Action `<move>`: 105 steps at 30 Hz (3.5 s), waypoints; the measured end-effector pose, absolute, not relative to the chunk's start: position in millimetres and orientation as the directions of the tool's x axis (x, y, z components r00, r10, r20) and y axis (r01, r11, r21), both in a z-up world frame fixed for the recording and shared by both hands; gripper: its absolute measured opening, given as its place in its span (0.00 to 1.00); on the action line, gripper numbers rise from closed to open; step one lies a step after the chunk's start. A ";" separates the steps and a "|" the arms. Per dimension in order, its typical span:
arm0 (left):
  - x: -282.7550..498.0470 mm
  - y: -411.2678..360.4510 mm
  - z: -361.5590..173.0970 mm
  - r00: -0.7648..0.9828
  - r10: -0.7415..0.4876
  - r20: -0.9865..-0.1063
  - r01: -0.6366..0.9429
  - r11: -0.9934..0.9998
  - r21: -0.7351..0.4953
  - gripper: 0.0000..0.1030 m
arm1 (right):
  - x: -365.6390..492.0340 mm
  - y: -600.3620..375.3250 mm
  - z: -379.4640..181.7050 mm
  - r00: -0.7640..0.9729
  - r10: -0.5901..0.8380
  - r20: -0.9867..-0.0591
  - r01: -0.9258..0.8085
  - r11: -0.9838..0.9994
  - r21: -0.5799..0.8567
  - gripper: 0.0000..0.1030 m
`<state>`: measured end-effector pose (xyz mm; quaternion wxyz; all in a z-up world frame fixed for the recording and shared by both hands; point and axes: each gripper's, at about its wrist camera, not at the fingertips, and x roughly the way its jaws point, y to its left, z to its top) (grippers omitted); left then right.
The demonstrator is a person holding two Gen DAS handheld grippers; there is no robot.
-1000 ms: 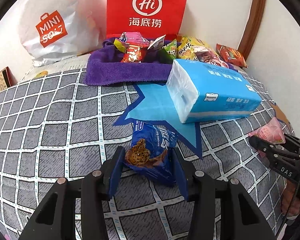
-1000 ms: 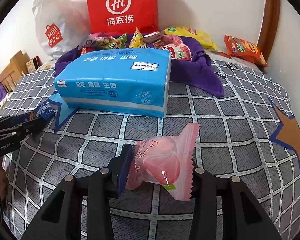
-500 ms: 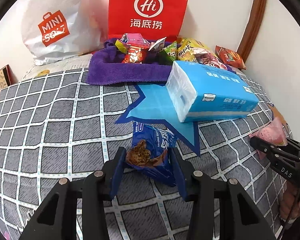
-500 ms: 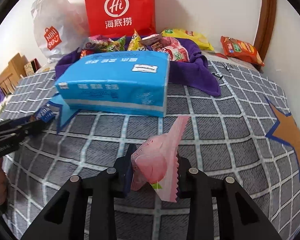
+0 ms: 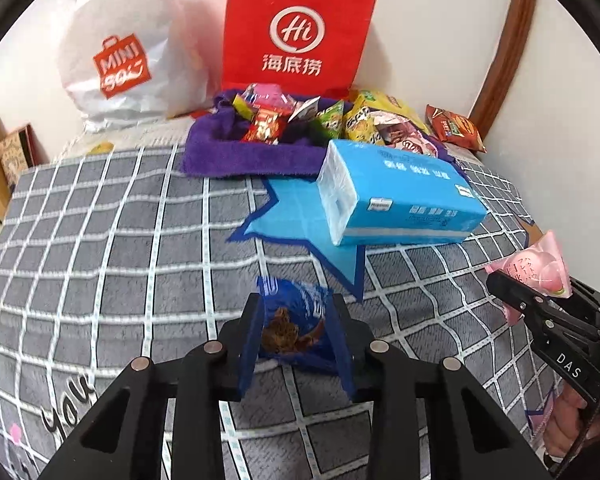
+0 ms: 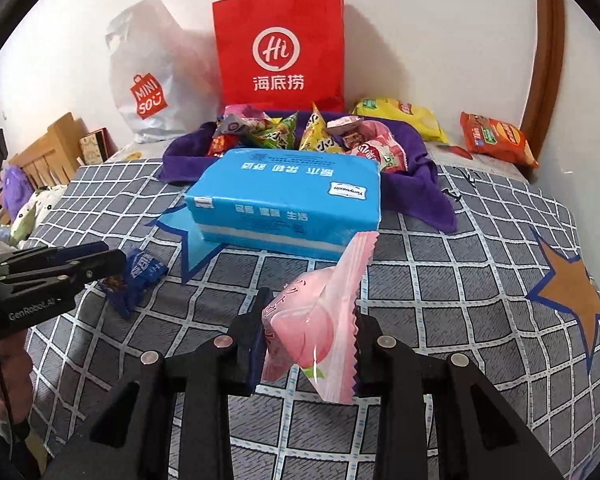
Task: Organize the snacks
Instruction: 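Carry the blue bag and pink candy past the tissue pack toward the towel with both grippers, then lower both snacks onto the towel and open both grippers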
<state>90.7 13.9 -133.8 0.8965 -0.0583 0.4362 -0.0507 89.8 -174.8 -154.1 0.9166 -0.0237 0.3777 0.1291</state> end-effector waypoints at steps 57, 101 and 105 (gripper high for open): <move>148.6 -60.8 -56.9 0.631 -0.164 -0.758 0.157 0.984 -0.083 0.36 | 138.6 -227.5 -83.8 0.753 0.183 -0.632 -0.168 0.982 0.085 0.32; 288.4 -10.5 -12.6 0.675 -0.112 -0.729 0.115 0.992 -0.046 0.36 | 279.4 -186.2 -9.8 0.801 0.187 -0.569 -0.185 0.981 0.062 0.32; 301.8 -5.7 -27.1 0.658 -0.116 -0.744 0.112 0.992 -0.057 0.36 | 296.2 -181.1 -25.7 0.778 0.192 -0.598 -0.196 0.979 0.058 0.32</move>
